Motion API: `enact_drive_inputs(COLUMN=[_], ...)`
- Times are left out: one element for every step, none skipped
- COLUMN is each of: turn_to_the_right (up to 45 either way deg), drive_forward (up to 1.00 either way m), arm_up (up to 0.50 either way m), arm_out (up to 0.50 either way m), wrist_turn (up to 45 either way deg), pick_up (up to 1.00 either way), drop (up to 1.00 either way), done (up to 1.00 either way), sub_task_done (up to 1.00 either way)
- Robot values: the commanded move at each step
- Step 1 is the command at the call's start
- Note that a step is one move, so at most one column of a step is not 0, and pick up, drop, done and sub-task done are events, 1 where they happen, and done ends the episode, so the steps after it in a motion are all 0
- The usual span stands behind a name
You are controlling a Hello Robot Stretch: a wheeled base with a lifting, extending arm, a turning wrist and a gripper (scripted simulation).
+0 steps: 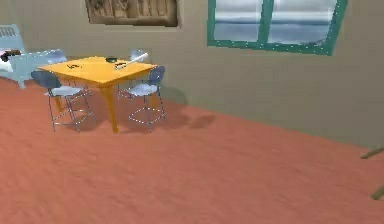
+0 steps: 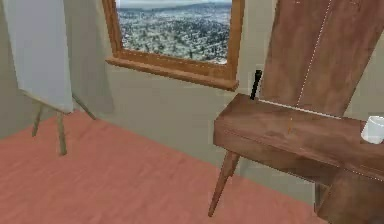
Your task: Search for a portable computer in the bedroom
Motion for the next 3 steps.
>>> enact_drive_inputs(turn_to_the_right=[-45.0, -6.0, 0.0], drive_forward=[0.0, 0.0, 1.0], arm_up=[0.0, 0.0, 0.0], arm_out=[0.0, 0.0, 0.0], wrist_turn=[0.0, 0.0, 0.0], pick_up=[0.0, 0.0, 0.0], drop=[0.0, 0.0, 0.0], done=[0.0, 0.0, 0.0], sub_task_done=[0.0, 0.0, 0.0])
